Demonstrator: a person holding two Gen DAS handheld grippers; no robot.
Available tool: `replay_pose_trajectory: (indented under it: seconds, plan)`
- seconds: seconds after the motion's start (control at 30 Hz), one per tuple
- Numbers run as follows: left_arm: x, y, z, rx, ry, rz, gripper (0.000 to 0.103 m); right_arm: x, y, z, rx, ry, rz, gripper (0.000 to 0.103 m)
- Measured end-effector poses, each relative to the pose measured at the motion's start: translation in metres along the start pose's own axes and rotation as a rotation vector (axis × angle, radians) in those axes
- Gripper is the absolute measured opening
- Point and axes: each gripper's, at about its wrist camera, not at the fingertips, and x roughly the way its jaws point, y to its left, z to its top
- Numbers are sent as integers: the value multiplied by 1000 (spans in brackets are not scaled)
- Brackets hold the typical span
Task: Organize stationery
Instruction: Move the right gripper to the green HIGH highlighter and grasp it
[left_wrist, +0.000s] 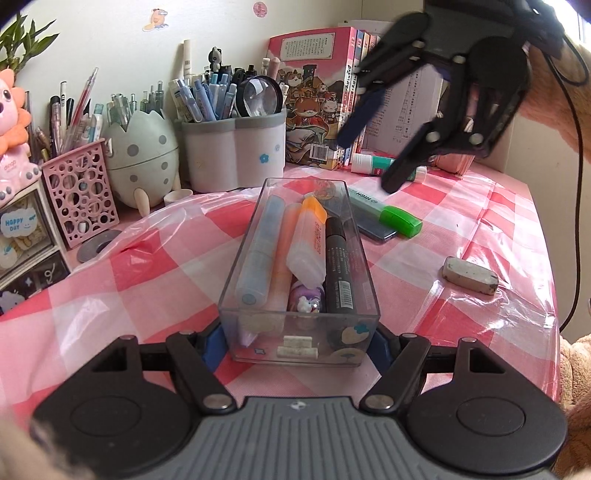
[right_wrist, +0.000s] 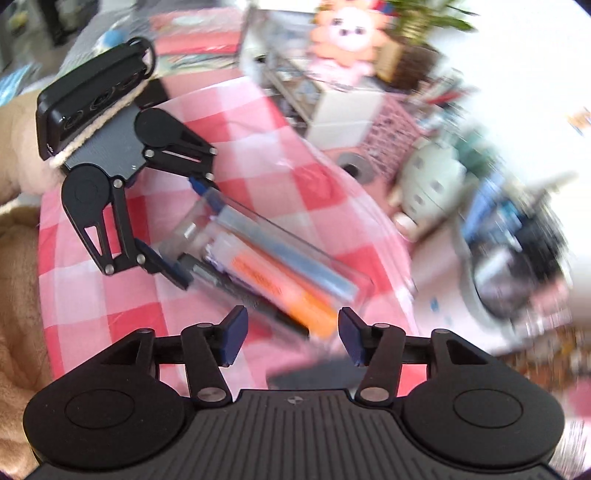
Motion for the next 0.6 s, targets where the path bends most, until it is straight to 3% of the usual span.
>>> replay_pose_trajectory:
  seconds: [0.37, 0.6]
  plan:
    - [0, 1, 0, -1, 0, -3, 47, -10, 4, -68, 286, -58, -93, 66]
    - [0, 1, 0, -1, 0, -3, 47, 4, 4, -90, 479, -84, -119, 66]
